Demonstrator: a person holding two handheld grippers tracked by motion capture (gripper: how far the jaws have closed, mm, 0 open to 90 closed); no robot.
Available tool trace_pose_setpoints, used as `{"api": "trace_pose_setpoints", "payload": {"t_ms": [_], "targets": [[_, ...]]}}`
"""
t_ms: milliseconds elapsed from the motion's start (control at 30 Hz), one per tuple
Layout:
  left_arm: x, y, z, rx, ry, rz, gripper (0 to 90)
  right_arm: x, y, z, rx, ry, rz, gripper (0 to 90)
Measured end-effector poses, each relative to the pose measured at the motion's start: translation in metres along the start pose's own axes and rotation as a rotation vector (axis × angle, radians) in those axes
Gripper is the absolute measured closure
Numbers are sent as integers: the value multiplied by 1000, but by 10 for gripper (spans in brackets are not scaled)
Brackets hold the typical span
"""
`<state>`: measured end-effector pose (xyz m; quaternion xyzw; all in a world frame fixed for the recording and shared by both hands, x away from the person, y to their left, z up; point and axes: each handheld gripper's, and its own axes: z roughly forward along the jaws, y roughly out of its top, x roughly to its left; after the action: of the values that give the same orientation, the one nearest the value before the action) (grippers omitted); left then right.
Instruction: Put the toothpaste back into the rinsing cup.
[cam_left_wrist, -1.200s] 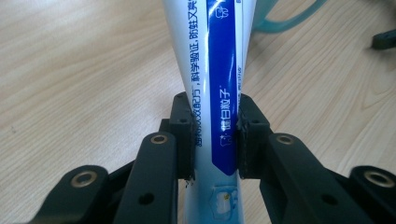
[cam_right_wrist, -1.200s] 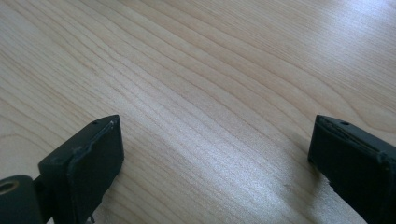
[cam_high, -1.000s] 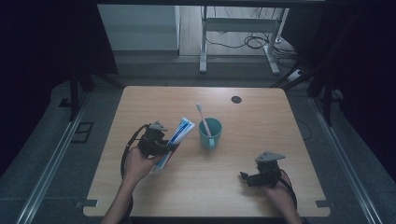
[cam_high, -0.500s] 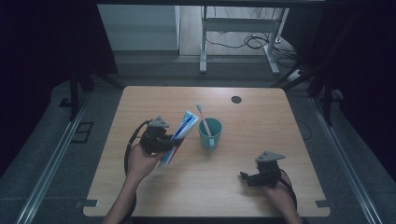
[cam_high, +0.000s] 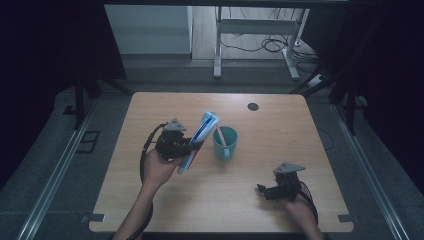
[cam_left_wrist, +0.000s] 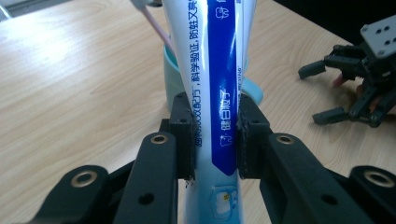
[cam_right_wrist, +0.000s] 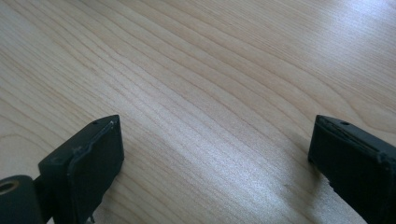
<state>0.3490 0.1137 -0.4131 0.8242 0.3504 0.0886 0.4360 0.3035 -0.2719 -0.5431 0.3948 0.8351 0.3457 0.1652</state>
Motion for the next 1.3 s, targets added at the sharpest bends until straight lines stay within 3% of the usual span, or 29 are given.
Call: {"api": "trace_pose_setpoints", "payload": {"t_ms": [1300], "targets": [[-17,53,37,-151,24,18,726,0,0,0,0,-1,-1,33]]}}
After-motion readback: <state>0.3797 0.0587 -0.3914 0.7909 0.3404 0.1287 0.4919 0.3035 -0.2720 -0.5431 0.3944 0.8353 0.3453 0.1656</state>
